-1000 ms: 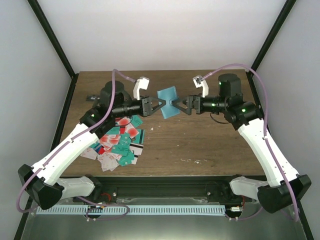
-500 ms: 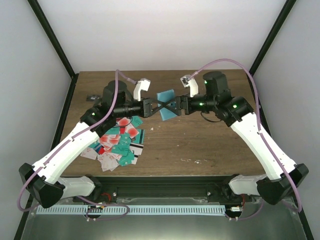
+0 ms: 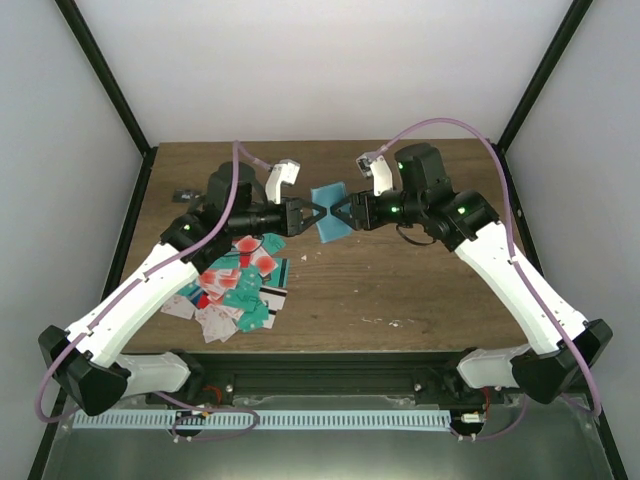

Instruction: Put the credit cards into the card holder

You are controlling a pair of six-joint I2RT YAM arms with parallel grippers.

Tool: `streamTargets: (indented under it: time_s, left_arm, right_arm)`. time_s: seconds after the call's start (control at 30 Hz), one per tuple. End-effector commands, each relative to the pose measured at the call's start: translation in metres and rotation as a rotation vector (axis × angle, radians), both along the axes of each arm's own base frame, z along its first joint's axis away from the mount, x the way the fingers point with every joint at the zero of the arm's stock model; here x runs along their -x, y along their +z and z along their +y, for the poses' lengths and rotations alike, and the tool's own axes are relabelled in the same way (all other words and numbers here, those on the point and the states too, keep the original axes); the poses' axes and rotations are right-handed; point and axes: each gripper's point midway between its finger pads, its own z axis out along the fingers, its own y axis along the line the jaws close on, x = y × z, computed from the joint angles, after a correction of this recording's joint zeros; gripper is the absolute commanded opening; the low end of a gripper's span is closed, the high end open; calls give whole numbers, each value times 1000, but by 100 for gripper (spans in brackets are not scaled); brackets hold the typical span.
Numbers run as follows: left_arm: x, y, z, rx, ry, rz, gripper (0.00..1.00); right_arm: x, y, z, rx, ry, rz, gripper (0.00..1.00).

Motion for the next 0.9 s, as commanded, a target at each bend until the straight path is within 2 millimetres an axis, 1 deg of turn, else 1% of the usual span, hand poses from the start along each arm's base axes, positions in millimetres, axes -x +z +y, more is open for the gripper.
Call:
streamTargets:
  time_s: [0.0,0.1,0.2,0.27,0.33,0.4,0.43,0.47,0.5,0.57,0.63,0.7,0.77,0.8,0.87]
  left_arm:
    - [6,26,-4,46,-37,-70,4]
    - [6,27,-3,39,-38,-73,4]
    - [6,29,-2,29,-36,-82,4]
    - [6,31,1,18,-30,-89,4]
    - [6,31,3,4,-21,-95,4]
    - [6,28,6,-12,-13,-96,4]
    - [6,26,7,-20,-9,-94,4]
    - [5,24,8,-29,-5,-92,4]
    - [4,22,9,-39,3,-89,4]
    - [3,20,10,-48,9,-87,4]
    - [2,20,9,-51,5,-88,4]
    - [1,20,7,-55,-2,-88,4]
    - [0,21,7,-62,-4,-91,4]
    - [-1,21,6,-67,-3,-90,4]
    - [-3,21,6,-74,-1,-86,4]
  right_arm:
    - [-13,-12,-12,99,-80,-15,51]
    - [-21,-26,-27,177,-160,-9,53]
    - [-32,-44,-50,283,-267,-4,55]
    - [-38,-62,-74,345,-334,21,56]
    - [-48,-72,-105,354,-417,62,57]
    - [-56,-74,-133,330,-483,90,60]
    - [-57,-71,-141,312,-495,87,61]
    - [-57,-67,-143,293,-487,76,63]
    - [-56,-61,-139,271,-457,56,65]
    - [-49,-49,-124,209,-370,20,68]
    - [-38,-35,-104,117,-253,-7,70]
    - [-20,-18,-83,7,-115,-29,73]
    - [-2,-2,-67,-94,3,-43,76]
    - [7,5,-61,-139,56,-47,78]
    - [17,12,-56,-185,107,-53,81]
